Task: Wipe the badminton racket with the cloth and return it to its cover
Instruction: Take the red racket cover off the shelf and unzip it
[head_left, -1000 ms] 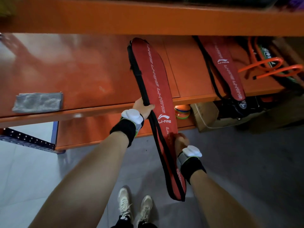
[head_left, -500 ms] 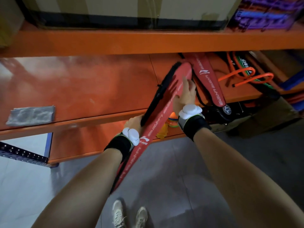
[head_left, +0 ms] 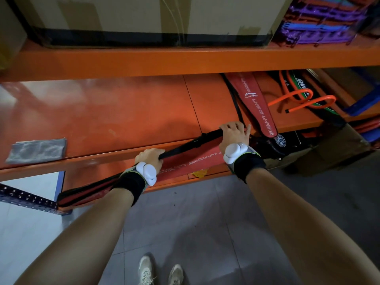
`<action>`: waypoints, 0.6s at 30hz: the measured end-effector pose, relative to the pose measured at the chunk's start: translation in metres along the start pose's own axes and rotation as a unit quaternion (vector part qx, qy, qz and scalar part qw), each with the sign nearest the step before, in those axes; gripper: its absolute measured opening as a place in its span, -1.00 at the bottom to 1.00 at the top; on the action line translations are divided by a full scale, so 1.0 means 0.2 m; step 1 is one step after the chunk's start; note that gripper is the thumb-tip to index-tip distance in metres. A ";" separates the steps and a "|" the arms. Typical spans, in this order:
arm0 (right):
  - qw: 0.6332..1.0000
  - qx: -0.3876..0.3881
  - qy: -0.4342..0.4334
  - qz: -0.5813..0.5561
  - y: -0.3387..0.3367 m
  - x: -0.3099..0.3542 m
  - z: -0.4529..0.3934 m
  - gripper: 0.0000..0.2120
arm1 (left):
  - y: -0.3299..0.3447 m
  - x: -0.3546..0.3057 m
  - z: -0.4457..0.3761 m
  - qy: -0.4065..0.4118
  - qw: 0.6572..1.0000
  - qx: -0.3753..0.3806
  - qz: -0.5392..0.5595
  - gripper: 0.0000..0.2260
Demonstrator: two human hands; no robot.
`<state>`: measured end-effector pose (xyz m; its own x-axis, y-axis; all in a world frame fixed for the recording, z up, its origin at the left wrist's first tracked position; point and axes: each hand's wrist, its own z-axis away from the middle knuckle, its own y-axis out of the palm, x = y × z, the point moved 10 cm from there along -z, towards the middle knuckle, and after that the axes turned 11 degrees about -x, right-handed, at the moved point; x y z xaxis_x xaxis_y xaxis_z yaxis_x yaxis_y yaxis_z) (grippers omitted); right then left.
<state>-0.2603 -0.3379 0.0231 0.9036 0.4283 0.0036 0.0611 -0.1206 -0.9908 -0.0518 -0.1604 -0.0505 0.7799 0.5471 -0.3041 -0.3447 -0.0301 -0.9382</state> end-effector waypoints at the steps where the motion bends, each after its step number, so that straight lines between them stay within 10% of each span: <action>1: 1.000 0.003 -0.001 0.007 0.00 -0.01 0.00 -0.51 | 0.00 0.01 0.00 -0.001 1.000 0.001 -0.002 -0.69; 9: 0.993 -0.056 -0.029 -0.104 -0.03 0.00 0.04 -0.72 | 0.02 0.01 0.01 0.000 1.000 0.020 0.021 -0.67; 13: 0.988 -0.072 -0.049 -0.128 -0.05 0.04 0.06 -0.75 | -0.03 -0.20 0.02 0.059 0.977 0.001 0.206 -0.54; 18: 0.990 -0.038 -0.050 -0.128 -0.03 0.11 0.10 -0.77 | -0.17 -0.42 -0.01 0.109 0.948 -0.102 0.282 -0.83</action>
<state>-0.2489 -0.3096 0.0266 0.8084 0.5391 0.2363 0.3182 -0.0625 -0.9460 -0.1040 -0.2062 0.0073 0.5991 0.2103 -0.7726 -0.6482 -0.4392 -0.6221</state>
